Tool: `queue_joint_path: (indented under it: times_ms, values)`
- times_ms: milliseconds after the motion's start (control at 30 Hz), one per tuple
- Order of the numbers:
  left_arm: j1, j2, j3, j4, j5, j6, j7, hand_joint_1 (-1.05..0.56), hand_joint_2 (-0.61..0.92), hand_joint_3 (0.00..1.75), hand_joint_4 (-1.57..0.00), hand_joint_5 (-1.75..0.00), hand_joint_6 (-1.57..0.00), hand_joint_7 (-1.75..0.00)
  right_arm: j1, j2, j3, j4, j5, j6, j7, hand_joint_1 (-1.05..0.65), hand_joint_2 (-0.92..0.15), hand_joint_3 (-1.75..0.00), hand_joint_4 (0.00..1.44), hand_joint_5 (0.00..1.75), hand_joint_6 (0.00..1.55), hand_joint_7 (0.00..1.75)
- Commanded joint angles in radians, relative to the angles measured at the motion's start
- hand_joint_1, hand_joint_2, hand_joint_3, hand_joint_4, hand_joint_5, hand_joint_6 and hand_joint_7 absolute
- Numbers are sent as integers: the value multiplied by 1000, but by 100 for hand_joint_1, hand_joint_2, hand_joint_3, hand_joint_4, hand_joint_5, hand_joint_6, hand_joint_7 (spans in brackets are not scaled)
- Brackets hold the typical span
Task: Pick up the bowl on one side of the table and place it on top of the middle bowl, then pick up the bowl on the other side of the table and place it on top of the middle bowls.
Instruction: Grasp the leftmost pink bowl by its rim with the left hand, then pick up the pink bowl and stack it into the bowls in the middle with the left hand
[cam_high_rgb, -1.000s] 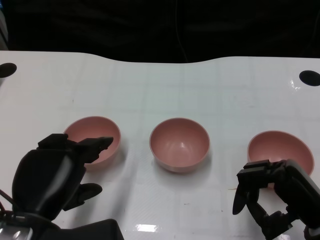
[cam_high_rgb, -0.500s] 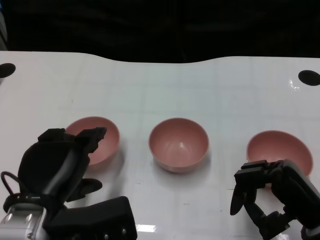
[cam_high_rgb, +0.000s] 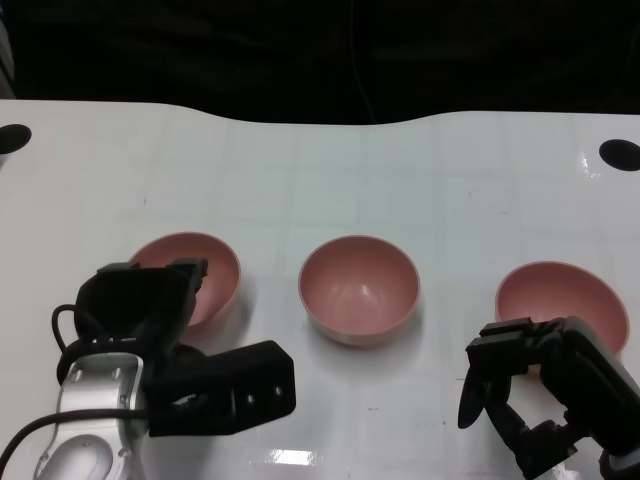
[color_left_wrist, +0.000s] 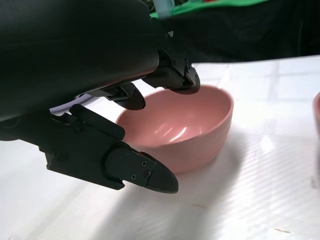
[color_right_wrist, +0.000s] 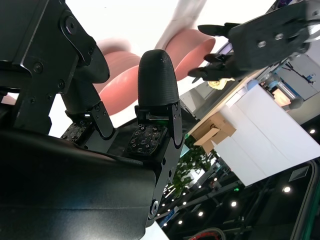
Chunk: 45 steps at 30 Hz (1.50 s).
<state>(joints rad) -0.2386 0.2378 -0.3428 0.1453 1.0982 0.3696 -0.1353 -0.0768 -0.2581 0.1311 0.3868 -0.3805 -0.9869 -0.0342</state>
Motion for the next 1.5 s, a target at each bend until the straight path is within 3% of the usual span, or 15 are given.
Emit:
queue_joint_path:
  times_ms: [33,233,433,533,600,633,700,833,1000,1067,1100,1167,1233,1300,1500]
  values:
    - [-46,12,-18,86,-21,19,-7,-54,92,8,-46,-24,-42,-2,6,-10,-1,-20,0,9,0,25,7,-175,108,156,108,116]
    - [-113,18,-45,234,-90,-20,22,-47,92,10,-63,-27,-52,-5,10,-14,2,-31,4,18,5,26,7,-175,108,155,108,117]
    - [-170,21,-57,401,-183,-153,137,-35,92,9,-100,-32,-95,-10,13,-14,3,-36,3,20,4,25,7,-175,108,156,107,117]
    - [-178,29,-55,457,-227,-244,245,-33,92,4,-105,-42,-108,-8,14,-14,4,-39,3,22,5,25,7,-175,108,156,107,117]
    - [-176,41,-56,481,-242,-320,350,-26,92,9,-85,-145,-96,-76,15,-14,4,-42,2,24,4,26,6,-175,107,157,107,117]
    - [-175,48,-58,482,-245,-347,386,-23,92,17,-83,-159,-87,-101,15,-14,4,-42,0,24,3,26,6,-175,107,157,107,117]
    - [-176,61,-66,475,-243,-379,438,-20,92,30,-84,-171,-73,-141,13,-13,3,-40,-7,21,-1,25,6,-175,107,156,106,117]
    - [-173,77,-70,434,-242,-408,474,-21,91,41,-82,-174,-65,-161,12,-12,5,-38,-4,23,1,25,5,-175,107,156,106,117]
    - [-154,103,-81,309,-205,-412,514,-19,83,43,-80,-175,-68,-162,15,-12,6,-47,-5,33,2,24,6,-175,106,156,106,117]
    - [-144,114,-79,236,-198,-413,503,-19,74,64,-80,-175,-71,-156,13,-12,7,-41,-7,28,-2,25,6,-175,106,155,106,117]
    - [-140,119,-79,207,-193,-410,495,-21,72,65,-79,-175,-76,-130,13,-11,7,-40,-8,27,-3,25,6,-175,107,155,106,117]
    - [-135,124,-78,151,-182,-413,488,-22,72,62,-78,-175,-78,-122,13,-10,7,-42,-10,30,-4,24,6,-175,107,155,106,117]
    - [-135,127,-77,119,-182,-445,512,-19,69,62,-81,-175,-68,-161,14,-9,6,-46,-13,32,-5,24,5,-175,107,154,106,117]
    - [-138,128,-77,103,-188,-469,516,-20,69,64,-83,-175,-66,-172,15,-9,6,-49,-17,34,-6,25,6,-175,107,154,106,117]
    - [-185,124,-87,67,-237,-607,466,-18,49,96,-88,-175,-88,-134,17,-11,6,-51,-15,36,-4,26,6,-175,108,154,106,117]
